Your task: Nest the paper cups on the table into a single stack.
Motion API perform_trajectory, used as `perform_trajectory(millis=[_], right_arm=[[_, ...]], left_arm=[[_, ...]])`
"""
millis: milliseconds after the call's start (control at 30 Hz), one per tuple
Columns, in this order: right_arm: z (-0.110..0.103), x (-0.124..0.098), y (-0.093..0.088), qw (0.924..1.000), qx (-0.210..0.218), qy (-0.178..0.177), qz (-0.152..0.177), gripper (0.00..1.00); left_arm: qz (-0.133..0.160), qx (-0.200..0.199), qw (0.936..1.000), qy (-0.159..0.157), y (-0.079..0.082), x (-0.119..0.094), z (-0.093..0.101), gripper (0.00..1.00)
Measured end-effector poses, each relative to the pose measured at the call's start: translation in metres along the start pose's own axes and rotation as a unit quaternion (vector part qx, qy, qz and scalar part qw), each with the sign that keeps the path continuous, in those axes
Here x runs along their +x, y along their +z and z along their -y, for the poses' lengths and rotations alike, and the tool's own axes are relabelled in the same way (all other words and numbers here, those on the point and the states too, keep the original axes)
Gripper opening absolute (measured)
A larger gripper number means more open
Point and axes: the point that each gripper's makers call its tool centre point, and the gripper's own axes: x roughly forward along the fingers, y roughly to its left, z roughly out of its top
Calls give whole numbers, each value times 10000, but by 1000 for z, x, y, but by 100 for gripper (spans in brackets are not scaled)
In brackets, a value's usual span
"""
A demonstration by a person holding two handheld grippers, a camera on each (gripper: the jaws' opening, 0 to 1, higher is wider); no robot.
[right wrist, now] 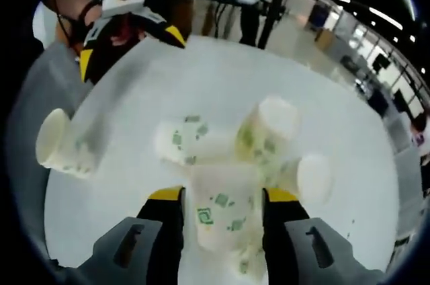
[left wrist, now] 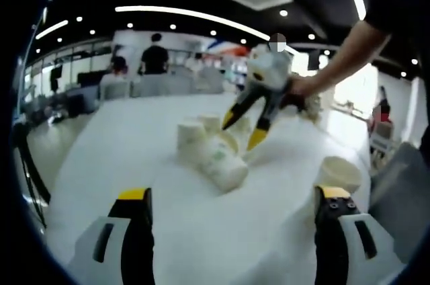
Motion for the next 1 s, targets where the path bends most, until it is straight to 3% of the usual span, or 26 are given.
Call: perform_trajectory(millis=[533, 1000], right_arm=[[0, 15, 8, 9988, -385, 151, -273, 40], [3, 20, 8, 9985, -398, 194, -333, 38]], left_arm=[[-17, 8, 10000, -93, -2, -4, 3, 98], [-5, -77, 10000, -51, -3, -4, 1, 97]])
